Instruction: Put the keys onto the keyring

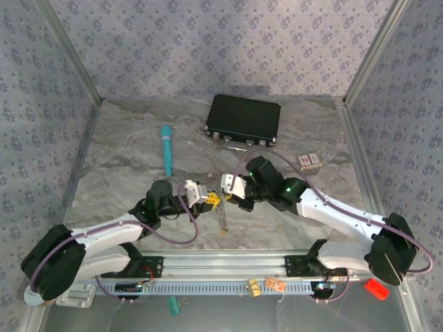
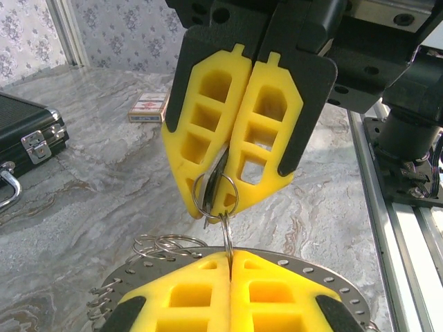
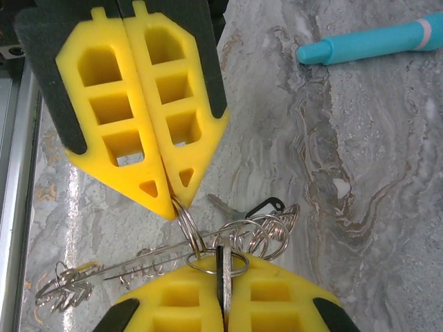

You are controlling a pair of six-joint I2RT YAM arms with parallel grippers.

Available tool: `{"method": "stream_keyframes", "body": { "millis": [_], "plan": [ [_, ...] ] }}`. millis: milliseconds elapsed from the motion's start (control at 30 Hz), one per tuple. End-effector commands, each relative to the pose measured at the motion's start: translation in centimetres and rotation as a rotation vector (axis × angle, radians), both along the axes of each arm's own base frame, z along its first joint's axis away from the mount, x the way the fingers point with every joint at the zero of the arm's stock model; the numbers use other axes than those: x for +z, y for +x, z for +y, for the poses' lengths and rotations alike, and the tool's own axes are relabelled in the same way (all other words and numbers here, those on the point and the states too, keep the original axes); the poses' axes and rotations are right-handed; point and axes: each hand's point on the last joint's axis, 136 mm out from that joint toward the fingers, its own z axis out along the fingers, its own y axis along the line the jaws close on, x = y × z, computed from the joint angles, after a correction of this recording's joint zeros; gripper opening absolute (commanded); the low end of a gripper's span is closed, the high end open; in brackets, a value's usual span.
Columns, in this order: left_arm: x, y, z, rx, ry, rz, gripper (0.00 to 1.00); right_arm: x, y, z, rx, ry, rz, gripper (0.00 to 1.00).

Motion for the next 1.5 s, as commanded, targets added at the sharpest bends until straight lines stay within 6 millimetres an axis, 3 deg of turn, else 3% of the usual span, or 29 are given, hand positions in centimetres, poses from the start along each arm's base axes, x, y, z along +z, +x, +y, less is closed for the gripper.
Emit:
{"method": "stream_keyframes", "body": {
  "millis": [0, 33, 67, 167, 200, 233, 400, 500, 633, 767, 867, 967, 1100, 1267, 1467],
  "plan": [
    [0.8, 0.0, -0.4, -0.026, -0.011, -0.023, 0.0, 1.4, 0.6, 0.0, -0.007, 0.03, -0.062, 0.0],
    [0.9, 0.2, -0.3, -0.016, -0.012, -0.024, 0.0, 1.2, 0.7, -0.2, -0.014, 0.02, -0.065, 0.0],
    [0.9, 0.5, -0.3, 0.003, -0.012, -0.023, 0.14, 1.1, 0.7, -0.3, -0.018, 0.009, -0.069, 0.0],
    [1.7, 1.5, 0.4, 0.085, -0.047, -0.048, 0.63, 0.9, 1.2, -0.8, -0.037, -0.031, -0.082, 0.0],
    [2.1, 1.8, 0.8, 0.113, -0.063, -0.058, 0.88, 0.8, 1.2, -0.9, -0.037, -0.045, -0.084, 0.0],
    [2.7, 2.2, 1.2, 0.147, -0.08, -0.07, 0.99, 0.8, 1.3, -1.1, -0.038, -0.06, -0.088, 0.0],
    [5.8, 5.3, 5.4, 0.43, -0.17, -0.119, 1.0, 1.6, 1.7, -0.6, -0.021, -0.077, -0.108, 0.0],
    [7.1, 7.7, 9.9, 0.698, -0.21, -0.108, 1.0, 2.3, 1.6, 0.8, 0.012, -0.075, -0.111, 0.0],
    [8.5, 9.7, 17.3, 1.064, -0.279, -0.048, 1.0, 3.7, 0.3, 4.9, 0.111, -0.026, -0.112, 0.0],
    [10.3, 9.2, 22.9, 1.271, -0.424, -0.021, 1.0, 4.2, -2.0, 9.5, 0.234, 0.049, -0.068, 0.0],
    [11.6, 8.5, 25.0, 1.339, -0.48, -0.035, 1.0, 3.9, -2.4, 12.0, 0.268, 0.119, -0.013, 0.0],
    [11.9, 8.4, 25.8, 1.376, -0.471, -0.037, 1.0, 2.3, -1.0, 13.2, 0.235, 0.108, -0.002, 0.0],
    [11.0, 9.1, 25.7, 1.393, -0.426, -0.002, 1.0, -2.0, 1.7, 11.2, 0.145, -0.054, 0.001, 0.0],
    [9.5, 10.2, 24.9, 1.394, -0.353, 0.043, 1.0, -6.4, 5.4, 4.4, -0.027, -0.327, -0.033, 0.0],
    [8.3, 11.3, 24.2, 1.395, -0.282, 0.079, 1.0, -10.2, 6.3, -2.4, -0.146, -0.576, -0.031, 0.0]
  ]
}}
